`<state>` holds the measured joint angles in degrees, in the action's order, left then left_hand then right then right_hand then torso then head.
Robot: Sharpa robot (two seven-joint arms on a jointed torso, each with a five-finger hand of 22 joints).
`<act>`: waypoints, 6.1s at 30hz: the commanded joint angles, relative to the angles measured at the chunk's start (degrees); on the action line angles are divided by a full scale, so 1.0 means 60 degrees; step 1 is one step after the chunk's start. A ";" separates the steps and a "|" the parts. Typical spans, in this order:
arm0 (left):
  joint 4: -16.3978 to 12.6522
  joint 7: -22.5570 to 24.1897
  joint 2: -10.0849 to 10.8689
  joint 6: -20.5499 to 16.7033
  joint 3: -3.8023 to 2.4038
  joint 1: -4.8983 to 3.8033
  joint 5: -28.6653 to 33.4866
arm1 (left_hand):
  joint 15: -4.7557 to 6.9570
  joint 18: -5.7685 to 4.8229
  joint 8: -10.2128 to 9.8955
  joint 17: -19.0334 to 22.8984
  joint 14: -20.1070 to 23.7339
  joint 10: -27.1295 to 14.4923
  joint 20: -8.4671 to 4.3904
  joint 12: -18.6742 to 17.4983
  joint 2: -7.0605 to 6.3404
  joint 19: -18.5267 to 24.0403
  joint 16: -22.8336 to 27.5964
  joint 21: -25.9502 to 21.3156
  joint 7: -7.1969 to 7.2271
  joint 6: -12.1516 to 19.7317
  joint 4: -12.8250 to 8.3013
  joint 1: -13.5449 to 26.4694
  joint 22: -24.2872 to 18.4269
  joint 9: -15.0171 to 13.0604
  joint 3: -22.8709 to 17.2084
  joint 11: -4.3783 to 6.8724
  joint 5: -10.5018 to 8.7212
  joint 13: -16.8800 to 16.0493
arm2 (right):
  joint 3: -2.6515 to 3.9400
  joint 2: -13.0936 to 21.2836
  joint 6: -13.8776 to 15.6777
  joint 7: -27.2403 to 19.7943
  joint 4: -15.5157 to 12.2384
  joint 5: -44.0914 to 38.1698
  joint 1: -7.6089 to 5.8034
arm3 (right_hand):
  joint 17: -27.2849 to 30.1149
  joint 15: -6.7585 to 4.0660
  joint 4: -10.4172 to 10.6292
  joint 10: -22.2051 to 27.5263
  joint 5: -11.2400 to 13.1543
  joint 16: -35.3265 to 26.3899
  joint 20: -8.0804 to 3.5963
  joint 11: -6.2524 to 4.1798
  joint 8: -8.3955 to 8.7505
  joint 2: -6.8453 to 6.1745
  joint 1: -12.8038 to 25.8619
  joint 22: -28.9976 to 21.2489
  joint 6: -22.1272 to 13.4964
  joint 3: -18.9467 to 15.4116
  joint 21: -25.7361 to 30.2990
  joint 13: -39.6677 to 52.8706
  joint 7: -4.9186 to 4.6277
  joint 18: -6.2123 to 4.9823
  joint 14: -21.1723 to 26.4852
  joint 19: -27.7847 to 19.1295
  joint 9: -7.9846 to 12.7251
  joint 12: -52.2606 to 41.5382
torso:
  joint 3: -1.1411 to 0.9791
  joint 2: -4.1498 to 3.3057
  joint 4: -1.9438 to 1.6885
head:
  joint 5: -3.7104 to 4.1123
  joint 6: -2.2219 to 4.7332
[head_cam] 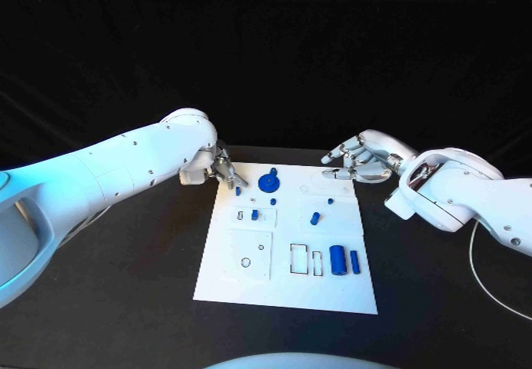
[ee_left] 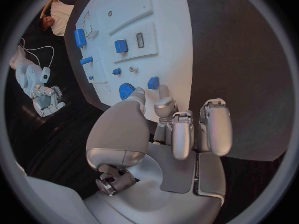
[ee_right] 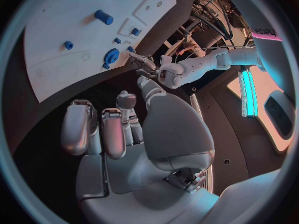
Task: Assemble the parts on the task board
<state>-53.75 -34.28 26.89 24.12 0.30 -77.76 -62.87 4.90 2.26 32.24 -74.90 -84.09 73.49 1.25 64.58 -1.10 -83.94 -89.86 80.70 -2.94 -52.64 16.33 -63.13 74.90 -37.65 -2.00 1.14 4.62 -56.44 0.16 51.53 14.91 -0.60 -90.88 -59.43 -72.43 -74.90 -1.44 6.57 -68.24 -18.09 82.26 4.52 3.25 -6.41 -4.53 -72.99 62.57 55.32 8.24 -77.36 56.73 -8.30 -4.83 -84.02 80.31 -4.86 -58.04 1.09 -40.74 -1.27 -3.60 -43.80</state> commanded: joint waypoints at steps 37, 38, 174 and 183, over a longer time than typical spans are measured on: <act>-0.0007 0.0364 -0.0069 0.0028 0.0007 0.0073 0.0114 | 0.0078 0.0107 -0.0014 -0.2516 -0.0985 -0.0062 -0.0054 -0.0041 0.1097 -0.0193 -0.0023 0.0013 0.0125 0.0093 -0.1287 -0.2599 0.0433 0.0211 -0.1427 0.0128 0.0104 0.0105 | 0.0000 -0.0018 -0.0081 -0.0066 0.0006 -0.0033 0.0006 | -0.0347 0.0009 0.0035 0.0055 -0.0074 -0.0053 -0.0013 -0.0018 -0.0037 0.0090 -0.0010 -0.0019 0.0007 0.0024 0.0048 -0.0002 0.0012 -0.0056 -0.0536 -0.0074 0.0010 0.0019 | 0.0006 0.0010 0.0003 | 0.0043 -0.0086; -0.0027 0.0387 -0.0049 -0.0030 0.0007 0.0073 0.0133 | 0.0069 0.0101 -0.0011 -0.2516 -0.0985 -0.0075 -0.0053 -0.0064 0.1073 -0.0201 -0.0023 0.0026 0.0107 0.0109 -0.1358 -0.2662 0.0456 0.0214 -0.1654 0.0117 0.0105 0.0124 | 0.0000 -0.0016 -0.0080 -0.0067 0.0006 -0.0033 0.0006 | -0.0347 0.0009 0.0035 0.0055 -0.0074 -0.0053 -0.0013 -0.0018 -0.0037 0.0090 -0.0010 -0.0019 0.0007 0.0024 0.0048 -0.0002 0.0012 -0.0056 -0.0536 -0.0074 0.0010 0.0019 | 0.0005 0.0011 0.0002 | 0.0047 -0.0091; -0.3959 -0.0284 0.1985 -0.1048 0.0149 0.0931 -0.0028 | 0.0117 -0.0019 0.0368 -0.2516 -0.0985 0.0684 -0.0077 0.0289 -0.0802 -0.0407 -0.0023 0.0408 0.0283 -0.0796 -0.0845 0.1023 0.1108 0.0455 -0.4262 0.0242 0.0205 -0.0189 | -0.0012 0.0090 -0.0117 0.0103 -0.0022 -0.0081 0.0006 | -0.0317 0.0008 0.0091 0.0040 -0.0105 -0.0081 -0.0015 -0.0018 -0.0062 0.0111 0.0027 -0.0062 0.0032 -0.0001 0.0074 0.0010 0.0014 -0.0063 -0.0533 -0.0084 0.0012 -0.0008 | 0.0003 0.0037 -0.0078 | -0.0009 -0.0466; -0.4016 -0.0297 0.1997 -0.1020 0.0146 0.0931 -0.0074 | 0.0132 -0.0050 0.0373 -0.2516 -0.0985 0.0789 -0.0088 0.0404 -0.0785 -0.0464 -0.0023 0.0509 0.0315 -0.0900 -0.0799 0.1041 0.1236 0.0516 -0.4101 0.0266 0.0212 -0.0348 | -0.0012 0.0085 -0.0074 0.0103 -0.0007 -0.0078 0.0006 | -0.0298 0.0008 0.0102 0.0053 -0.0108 -0.0096 -0.0016 -0.0017 -0.0064 0.0097 0.0037 -0.0091 0.0029 -0.0017 0.0089 -0.0009 0.0013 -0.0068 -0.0529 -0.0094 0.0014 0.0007 | 0.0004 0.0037 -0.0075 | -0.0011 -0.0466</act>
<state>-77.63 -35.62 38.97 15.98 0.96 -72.52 -63.44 5.32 2.26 34.80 -74.91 -84.09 77.81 1.23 66.79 -5.82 -83.95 -89.86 83.57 -1.01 -57.65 11.68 -57.49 74.94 -34.59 -26.87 2.76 5.96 -58.47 0.09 52.06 14.73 0.12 -90.89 -59.57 -72.43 -74.94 -1.44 6.89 -68.24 -18.53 81.92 4.32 3.25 -6.41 -4.30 -72.77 62.07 55.32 8.23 -77.13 56.74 -8.30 -4.83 -84.03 80.10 -4.83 -58.05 1.10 -40.51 -1.71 -3.65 -46.59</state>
